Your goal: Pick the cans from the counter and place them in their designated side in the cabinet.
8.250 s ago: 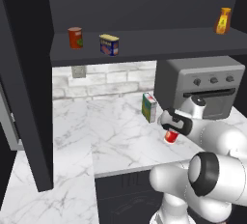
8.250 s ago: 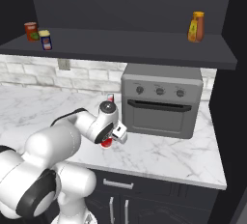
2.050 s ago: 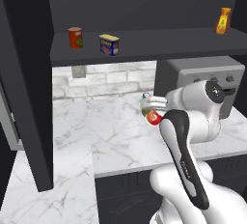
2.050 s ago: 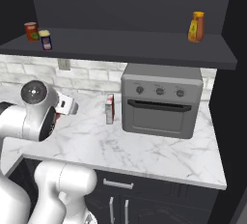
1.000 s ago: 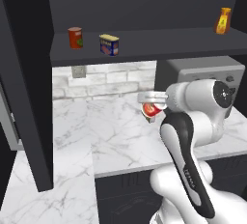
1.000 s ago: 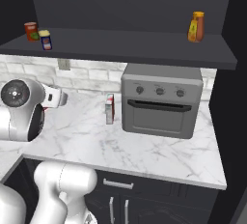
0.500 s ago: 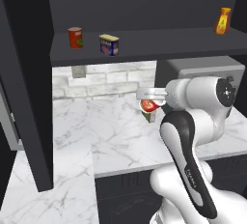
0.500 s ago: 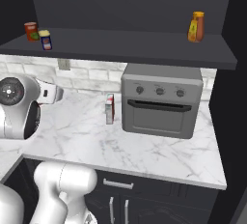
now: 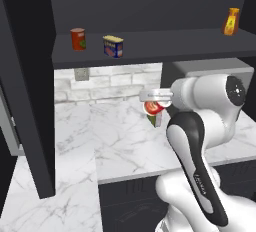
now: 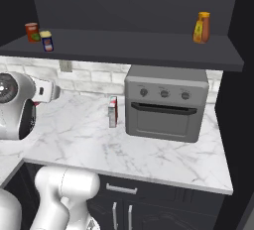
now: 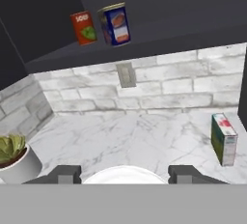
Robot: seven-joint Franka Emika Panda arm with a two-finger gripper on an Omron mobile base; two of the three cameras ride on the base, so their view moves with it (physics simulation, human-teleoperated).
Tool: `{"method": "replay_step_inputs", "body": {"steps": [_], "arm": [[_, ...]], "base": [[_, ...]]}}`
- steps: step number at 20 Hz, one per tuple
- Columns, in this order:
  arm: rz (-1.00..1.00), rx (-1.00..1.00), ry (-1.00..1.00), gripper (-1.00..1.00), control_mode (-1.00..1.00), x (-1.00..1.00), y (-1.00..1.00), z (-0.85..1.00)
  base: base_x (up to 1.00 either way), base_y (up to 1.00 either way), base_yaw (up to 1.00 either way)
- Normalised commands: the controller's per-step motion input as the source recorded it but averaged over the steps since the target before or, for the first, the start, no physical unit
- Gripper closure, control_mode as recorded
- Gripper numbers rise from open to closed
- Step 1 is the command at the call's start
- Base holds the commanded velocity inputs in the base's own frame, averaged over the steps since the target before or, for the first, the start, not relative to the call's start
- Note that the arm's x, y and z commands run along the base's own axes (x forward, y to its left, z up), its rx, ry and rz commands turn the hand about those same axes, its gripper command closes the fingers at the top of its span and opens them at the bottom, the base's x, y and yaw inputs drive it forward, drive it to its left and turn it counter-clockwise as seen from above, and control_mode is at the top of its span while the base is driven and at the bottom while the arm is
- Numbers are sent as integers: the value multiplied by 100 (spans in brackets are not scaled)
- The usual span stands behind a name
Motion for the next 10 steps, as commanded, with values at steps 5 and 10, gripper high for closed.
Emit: {"method": "replay_step_inputs", "body": {"steps": [5,10], "arm": [[3,0,-1,100,-100,-12,16,17],[2,0,-1,100,-100,-4,14,19]], "base": [[0,0,0],[0,0,0]]}}
